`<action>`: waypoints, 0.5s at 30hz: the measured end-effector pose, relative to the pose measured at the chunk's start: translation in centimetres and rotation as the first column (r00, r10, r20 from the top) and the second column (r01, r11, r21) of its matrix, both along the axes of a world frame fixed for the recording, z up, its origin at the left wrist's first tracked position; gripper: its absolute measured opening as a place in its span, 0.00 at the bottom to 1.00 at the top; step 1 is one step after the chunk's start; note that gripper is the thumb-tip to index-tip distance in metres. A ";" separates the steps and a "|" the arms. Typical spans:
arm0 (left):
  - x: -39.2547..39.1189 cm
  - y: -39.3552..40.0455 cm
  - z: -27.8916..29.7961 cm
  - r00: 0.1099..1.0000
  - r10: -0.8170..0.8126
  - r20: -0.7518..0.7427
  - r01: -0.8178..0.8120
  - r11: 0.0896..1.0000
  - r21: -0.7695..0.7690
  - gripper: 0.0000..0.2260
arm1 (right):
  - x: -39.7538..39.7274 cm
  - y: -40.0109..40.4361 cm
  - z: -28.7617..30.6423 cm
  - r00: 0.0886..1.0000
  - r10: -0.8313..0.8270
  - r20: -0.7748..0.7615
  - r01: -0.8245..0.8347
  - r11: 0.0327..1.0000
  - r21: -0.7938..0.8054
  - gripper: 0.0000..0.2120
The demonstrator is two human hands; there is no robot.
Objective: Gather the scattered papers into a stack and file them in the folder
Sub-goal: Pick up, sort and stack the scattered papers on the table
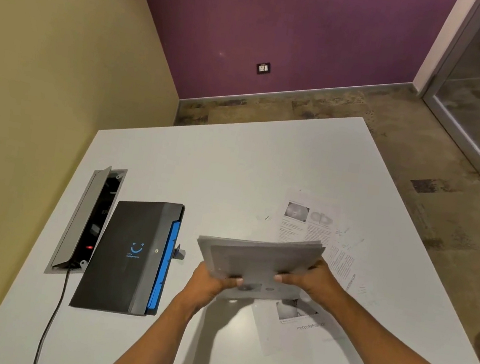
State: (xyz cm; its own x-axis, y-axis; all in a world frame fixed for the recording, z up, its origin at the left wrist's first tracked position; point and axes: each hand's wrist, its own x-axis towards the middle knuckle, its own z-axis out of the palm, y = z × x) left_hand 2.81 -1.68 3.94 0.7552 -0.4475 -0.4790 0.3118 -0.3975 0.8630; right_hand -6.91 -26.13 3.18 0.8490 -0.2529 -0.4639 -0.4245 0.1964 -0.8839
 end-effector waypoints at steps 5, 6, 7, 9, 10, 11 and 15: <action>0.0 0.2 -0.6 0.999 -0.003 0.043 0.002 0.999 0.035 0.22 | 0.6 -0.4 -1.8 0.992 0.106 -0.075 -0.112 0.989 -0.091 0.30; 0.1 0.0 -0.4 0.999 0.004 0.055 -0.005 0.999 0.033 0.20 | 0.8 -0.6 -2.1 0.991 0.105 -0.079 -0.112 0.989 -0.095 0.32; 0.3 -0.1 -0.2 0.998 0.014 0.061 -0.016 0.999 0.035 0.18 | 1.2 -0.9 -2.4 0.990 0.106 -0.091 -0.117 0.987 -0.114 0.33; 0.6 -0.3 0.1 0.997 0.040 0.064 -0.043 0.998 0.049 0.15 | 1.8 -1.6 -2.9 0.977 0.168 -0.129 -0.194 0.955 -0.223 0.29; 0.8 -0.3 0.3 0.996 0.057 0.065 -0.062 0.996 0.064 0.14 | 2.0 -1.9 -3.2 0.964 0.215 -0.155 -0.254 0.916 -0.311 0.28; 0.9 -0.4 0.4 0.994 0.084 0.065 -0.089 0.993 0.082 0.12 | 2.1 -2.2 -3.7 0.951 0.250 -0.183 -0.305 0.860 -0.409 0.29; 1.8 0.0 0.2 0.969 0.240 0.063 -0.246 0.959 0.143 0.13 | 0.7 -3.4 -6.3 0.825 0.283 -0.489 -0.565 0.395 -0.724 0.43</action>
State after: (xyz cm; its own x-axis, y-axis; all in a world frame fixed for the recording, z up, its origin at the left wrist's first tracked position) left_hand 4.60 -1.64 4.10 0.8542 -0.1744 -0.4897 0.3777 -0.4390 0.8152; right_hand -6.22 -29.51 -3.11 0.8486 -0.2653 -0.4577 -0.4510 -0.8150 -0.3638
